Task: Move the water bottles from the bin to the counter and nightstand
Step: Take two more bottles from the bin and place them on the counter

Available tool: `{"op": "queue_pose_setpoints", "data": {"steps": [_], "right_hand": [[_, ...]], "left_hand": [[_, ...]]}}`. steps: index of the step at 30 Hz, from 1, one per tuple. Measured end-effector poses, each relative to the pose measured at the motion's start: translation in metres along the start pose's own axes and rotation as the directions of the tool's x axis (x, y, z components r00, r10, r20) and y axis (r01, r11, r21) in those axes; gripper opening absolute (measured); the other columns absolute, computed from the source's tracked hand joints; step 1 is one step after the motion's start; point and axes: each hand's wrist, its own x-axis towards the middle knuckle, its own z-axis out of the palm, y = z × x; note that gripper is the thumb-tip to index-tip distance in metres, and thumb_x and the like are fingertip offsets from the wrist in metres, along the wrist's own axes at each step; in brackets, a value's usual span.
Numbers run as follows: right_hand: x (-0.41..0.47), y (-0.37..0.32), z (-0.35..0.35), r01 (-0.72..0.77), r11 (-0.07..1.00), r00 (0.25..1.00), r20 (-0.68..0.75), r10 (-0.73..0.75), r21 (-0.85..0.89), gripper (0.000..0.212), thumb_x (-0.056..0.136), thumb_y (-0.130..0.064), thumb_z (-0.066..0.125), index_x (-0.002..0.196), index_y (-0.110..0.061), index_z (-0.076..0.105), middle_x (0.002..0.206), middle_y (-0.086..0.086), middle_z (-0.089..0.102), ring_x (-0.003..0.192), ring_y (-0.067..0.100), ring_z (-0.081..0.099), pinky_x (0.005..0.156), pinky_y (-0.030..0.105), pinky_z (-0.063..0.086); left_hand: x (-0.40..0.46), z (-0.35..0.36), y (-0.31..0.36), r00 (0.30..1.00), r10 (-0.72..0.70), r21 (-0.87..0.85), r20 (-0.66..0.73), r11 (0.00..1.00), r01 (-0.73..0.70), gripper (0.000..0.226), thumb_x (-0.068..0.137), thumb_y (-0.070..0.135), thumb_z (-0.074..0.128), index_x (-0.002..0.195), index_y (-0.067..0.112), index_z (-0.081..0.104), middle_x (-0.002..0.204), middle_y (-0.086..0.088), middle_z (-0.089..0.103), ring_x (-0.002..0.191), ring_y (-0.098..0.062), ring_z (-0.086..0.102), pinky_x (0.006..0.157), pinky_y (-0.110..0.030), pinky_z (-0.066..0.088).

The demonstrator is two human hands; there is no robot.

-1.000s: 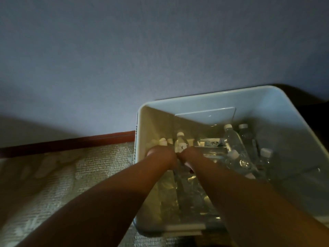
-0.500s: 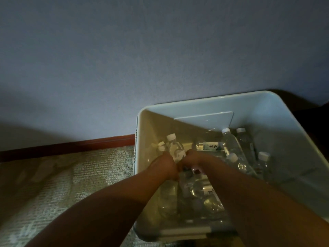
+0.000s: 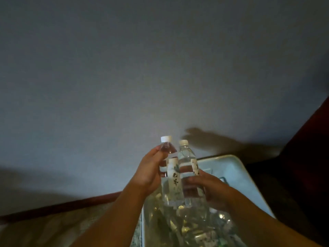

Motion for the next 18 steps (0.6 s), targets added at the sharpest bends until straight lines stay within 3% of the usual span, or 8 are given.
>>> {"op": "queue_pose_setpoints", "data": {"steps": [2, 4, 7, 10, 13, 15, 18], "right_hand": [[-0.033, -0.049, 0.02, 0.09, 0.996, 0.995, -0.043, -0.089, 0.018, 0.049, 0.089, -0.021, 0.07, 0.135, -0.011, 0.056, 0.128, 0.028, 0.064, 0.12, 0.047, 0.06, 0.103, 0.057, 0.049], [-0.068, -0.102, 0.042, 0.141, 0.99, 0.986, -0.096, -0.139, 0.014, 0.05, 0.087, -0.02, 0.071, 0.134, -0.014, 0.056, 0.126, 0.023, 0.067, 0.117, 0.042, 0.064, 0.095, 0.053, 0.055], [-0.122, -0.181, 0.074, 0.197, 0.979, 0.964, -0.168, -0.204, -0.057, 0.061, 0.081, -0.022, 0.076, 0.136, -0.015, 0.051, 0.124, 0.019, 0.069, 0.115, 0.038, 0.066, 0.098, 0.056, 0.052], [-0.179, -0.265, 0.1, 0.285, 0.956, 0.921, -0.258, -0.294, -0.069, 0.056, 0.09, -0.043, 0.065, 0.137, -0.015, 0.053, 0.127, 0.02, 0.067, 0.118, 0.04, 0.064, 0.104, 0.061, 0.046], [-0.242, -0.347, 0.119, 0.345, 0.938, 0.876, -0.352, -0.33, -0.021, 0.063, 0.094, -0.059, 0.048, 0.132, -0.011, 0.06, 0.122, 0.021, 0.07, 0.113, 0.038, 0.068, 0.089, 0.047, 0.058], [-0.276, -0.395, 0.13, 0.386, 0.917, 0.825, -0.409, -0.39, -0.096, 0.065, 0.088, -0.063, 0.051, 0.128, -0.012, 0.061, 0.116, 0.016, 0.074, 0.107, 0.033, 0.071, 0.081, 0.039, 0.06], [-0.34, -0.466, 0.144, 0.475, 0.863, 0.75, -0.434, -0.499, -0.17, 0.062, 0.084, -0.064, 0.061, 0.122, -0.016, 0.067, 0.117, 0.018, 0.073, 0.108, 0.037, 0.07, 0.086, 0.046, 0.058]], "left_hand": [[-0.021, 0.025, 0.05, 1.0, -0.012, 0.064, 0.017, 0.998, 0.011, 0.023, 0.093, 0.036, 0.059, 0.101, 0.02, 0.073, 0.099, -0.01, 0.073, 0.084, -0.029, 0.07, 0.066, -0.038, 0.056], [-0.043, 0.053, 0.103, 1.0, -0.016, 0.136, 0.02, 0.991, 0.013, 0.027, 0.093, 0.046, 0.056, 0.096, 0.025, 0.073, 0.097, -0.002, 0.076, 0.084, -0.027, 0.073, 0.061, -0.032, 0.056], [-0.073, 0.098, 0.191, 0.998, -0.016, 0.121, 0.055, 0.993, 0.009, 0.031, 0.073, 0.053, 0.065, 0.085, 0.026, 0.072, 0.084, -0.003, 0.072, 0.074, -0.023, 0.068, 0.06, -0.03, 0.054], [-0.098, 0.146, 0.28, 0.992, 0.062, 0.158, 0.113, 0.984, -0.079, 0.042, 0.078, 0.044, 0.075, 0.112, 0.023, 0.064, 0.103, -0.007, 0.076, 0.086, -0.025, 0.076, 0.074, -0.039, 0.062], [-0.125, 0.196, 0.376, 0.974, 0.145, 0.206, 0.175, 0.962, -0.181, 0.057, 0.066, 0.045, 0.081, 0.116, 0.024, 0.062, 0.103, -0.006, 0.076, 0.085, -0.023, 0.077, 0.069, -0.035, 0.062], [-0.135, 0.223, 0.422, 0.95, 0.23, 0.205, 0.211, 0.94, -0.273, 0.049, 0.066, 0.049, 0.079, 0.11, 0.03, 0.066, 0.098, -0.003, 0.077, 0.084, -0.022, 0.077, 0.067, -0.032, 0.061], [-0.155, 0.273, 0.494, 0.904, 0.33, 0.144, 0.272, 0.915, -0.377, 0.036, 0.067, 0.052, 0.079, 0.099, 0.039, 0.071, 0.096, -0.001, 0.079, 0.084, -0.022, 0.078, 0.067, -0.033, 0.062]]}}
